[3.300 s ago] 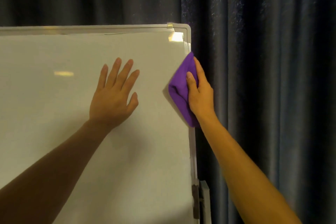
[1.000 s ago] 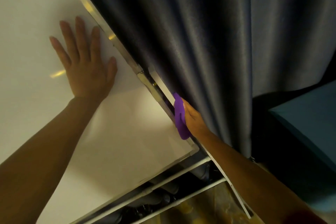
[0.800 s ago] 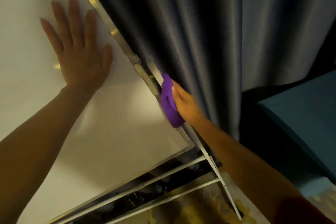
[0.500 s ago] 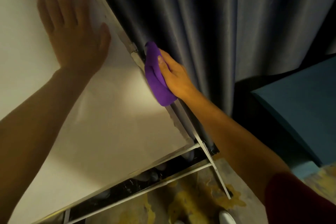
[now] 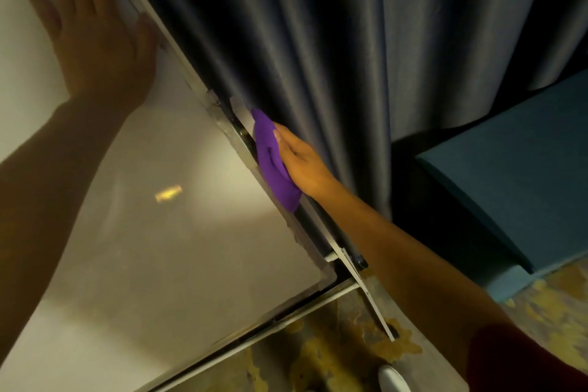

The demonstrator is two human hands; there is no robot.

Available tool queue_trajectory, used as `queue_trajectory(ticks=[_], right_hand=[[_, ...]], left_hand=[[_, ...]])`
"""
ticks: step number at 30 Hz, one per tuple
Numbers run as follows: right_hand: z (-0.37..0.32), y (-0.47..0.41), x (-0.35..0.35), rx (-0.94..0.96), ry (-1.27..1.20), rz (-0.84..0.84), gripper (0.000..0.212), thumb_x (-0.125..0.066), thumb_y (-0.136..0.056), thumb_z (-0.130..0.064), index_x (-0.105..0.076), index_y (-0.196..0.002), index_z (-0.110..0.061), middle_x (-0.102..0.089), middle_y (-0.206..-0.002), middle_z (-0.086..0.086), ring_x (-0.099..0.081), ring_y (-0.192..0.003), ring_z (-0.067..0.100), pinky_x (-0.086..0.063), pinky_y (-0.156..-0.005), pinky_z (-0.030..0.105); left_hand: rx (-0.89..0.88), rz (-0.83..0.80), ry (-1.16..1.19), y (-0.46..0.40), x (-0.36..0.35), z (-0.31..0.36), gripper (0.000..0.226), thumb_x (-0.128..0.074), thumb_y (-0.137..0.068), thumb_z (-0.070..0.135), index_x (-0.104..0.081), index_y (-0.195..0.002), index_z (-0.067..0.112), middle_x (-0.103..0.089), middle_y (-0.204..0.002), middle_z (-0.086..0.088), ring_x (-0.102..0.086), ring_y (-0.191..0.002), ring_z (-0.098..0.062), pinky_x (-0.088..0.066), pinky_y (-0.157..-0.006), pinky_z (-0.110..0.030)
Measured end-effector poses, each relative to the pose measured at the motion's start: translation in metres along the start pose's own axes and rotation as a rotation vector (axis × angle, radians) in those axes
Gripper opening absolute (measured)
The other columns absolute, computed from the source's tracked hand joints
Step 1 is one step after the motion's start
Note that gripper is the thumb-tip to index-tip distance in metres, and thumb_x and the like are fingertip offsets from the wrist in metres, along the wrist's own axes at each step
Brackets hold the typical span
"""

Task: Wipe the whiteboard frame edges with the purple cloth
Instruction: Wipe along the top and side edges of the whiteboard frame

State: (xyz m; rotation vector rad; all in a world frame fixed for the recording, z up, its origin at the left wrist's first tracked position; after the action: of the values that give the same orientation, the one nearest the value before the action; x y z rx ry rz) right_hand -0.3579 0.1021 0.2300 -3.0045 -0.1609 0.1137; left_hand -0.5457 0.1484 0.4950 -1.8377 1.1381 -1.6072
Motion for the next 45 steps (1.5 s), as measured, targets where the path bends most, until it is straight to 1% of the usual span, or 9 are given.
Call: queue_trajectory(ticks=[5, 9, 15, 18, 21, 26, 31, 39, 45], right_hand=[[0.084, 0.001, -0.001, -0.348, -0.134, 0.077, 0.049, -0.043, -0.101, -0.047, -0.054, -0.137, -0.015, -0.055, -0.140, 0.008, -0.051, -0.128, 0.026, -0.038, -0.110, 0.035], [0.111, 0.026, 0.009, -0.220, -0.016, 0.063, 0.036, -0.039, -0.096, -0.037, -0.050, -0.129, -0.048, -0.047, -0.131, -0.024, -0.045, -0.123, -0.004, -0.035, -0.093, 0.006], [0.129, 0.031, 0.010, -0.274, -0.054, 0.041, 0.034, -0.036, -0.094, -0.031, -0.047, -0.116, -0.055, -0.044, -0.145, -0.010, -0.044, -0.129, 0.005, -0.032, -0.085, -0.001], [0.098, 0.014, 0.003, -0.257, -0.064, 0.025, 0.032, -0.039, -0.099, -0.036, -0.050, -0.125, -0.048, -0.047, -0.144, -0.007, -0.049, -0.120, -0.004, -0.035, -0.091, 0.004], [0.043, -0.016, -0.002, -0.288, -0.105, 0.051, 0.054, -0.043, -0.096, -0.059, -0.052, -0.139, -0.027, -0.054, -0.141, 0.003, -0.052, -0.128, 0.024, -0.042, -0.108, 0.037], [-0.087, -0.036, -0.016, 0.192, -0.018, -0.055, 0.044, -0.037, -0.094, -0.065, -0.053, -0.131, -0.047, -0.063, -0.129, -0.015, -0.060, -0.115, 0.002, -0.048, -0.101, 0.027], [-0.037, -0.006, -0.018, 0.210, -0.117, 0.099, 0.052, -0.039, -0.097, -0.057, -0.048, -0.140, -0.030, -0.059, -0.134, -0.005, -0.057, -0.122, 0.016, -0.050, -0.099, 0.033], [0.052, 0.011, 0.003, -0.009, -0.115, 0.198, 0.033, -0.038, -0.102, -0.030, -0.058, -0.127, -0.034, -0.057, -0.109, -0.031, -0.058, -0.107, -0.004, -0.044, -0.081, 0.009], [0.062, 0.008, 0.005, -0.063, -0.056, 0.212, 0.042, -0.038, -0.089, -0.051, -0.058, -0.121, -0.033, -0.062, -0.091, -0.040, -0.059, -0.087, -0.015, -0.047, -0.071, 0.010]], left_hand=[[-0.052, 0.019, -0.051, 0.001, 0.007, 0.004, 0.077, -0.024, -0.107, 0.062, -0.020, -0.167, 0.013, -0.020, -0.175, -0.012, -0.017, -0.163, -0.037, -0.013, -0.126, -0.072], [0.020, 0.081, -0.143, 0.007, 0.008, 0.016, 0.078, -0.021, -0.109, 0.062, -0.019, -0.167, 0.010, -0.020, -0.175, -0.016, -0.017, -0.162, -0.039, -0.010, -0.126, -0.074], [-0.019, 0.156, -0.193, 0.026, 0.011, 0.037, 0.074, -0.029, -0.109, 0.051, -0.031, -0.162, -0.001, -0.030, -0.167, -0.030, -0.027, -0.155, -0.054, -0.012, -0.125, -0.070], [-0.017, 0.147, -0.187, 0.026, 0.012, 0.042, 0.073, -0.033, -0.109, 0.049, -0.031, -0.161, -0.002, -0.029, -0.167, -0.030, -0.026, -0.155, -0.055, -0.013, -0.125, -0.070], [-0.014, 0.136, -0.182, 0.026, 0.010, 0.039, 0.072, -0.035, -0.110, 0.048, -0.028, -0.163, 0.001, -0.027, -0.169, -0.027, -0.023, -0.157, -0.053, -0.013, -0.126, -0.070], [-0.002, 0.118, -0.198, 0.024, 0.008, 0.036, 0.073, -0.032, -0.109, 0.051, -0.027, -0.164, 0.004, -0.025, -0.171, -0.024, -0.022, -0.158, -0.050, -0.013, -0.127, -0.069], [-0.007, 0.110, -0.197, 0.025, 0.009, 0.036, 0.073, -0.032, -0.110, 0.052, -0.027, -0.165, 0.004, -0.025, -0.171, -0.024, -0.022, -0.158, -0.049, -0.013, -0.128, -0.067], [0.032, 0.042, -0.206, 0.021, 0.009, 0.037, 0.081, -0.013, -0.106, 0.061, -0.021, -0.166, 0.008, -0.020, -0.174, -0.019, -0.018, -0.161, -0.043, -0.011, -0.131, -0.063], [0.038, -0.012, -0.207, 0.022, 0.005, 0.040, 0.082, -0.010, -0.105, 0.062, -0.018, -0.167, 0.009, -0.016, -0.175, -0.017, -0.013, -0.163, -0.040, -0.010, -0.131, -0.062]])
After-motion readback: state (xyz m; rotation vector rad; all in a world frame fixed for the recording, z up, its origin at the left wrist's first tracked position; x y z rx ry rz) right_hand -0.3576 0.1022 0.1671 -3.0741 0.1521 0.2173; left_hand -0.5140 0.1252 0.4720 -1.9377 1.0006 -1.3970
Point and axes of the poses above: each hand's wrist, its own y-axis away from the middle knuckle, its own x-axis out of the back of the hand, z = x × y, the point moved 8 cm from there along -y, towards the middle knuckle
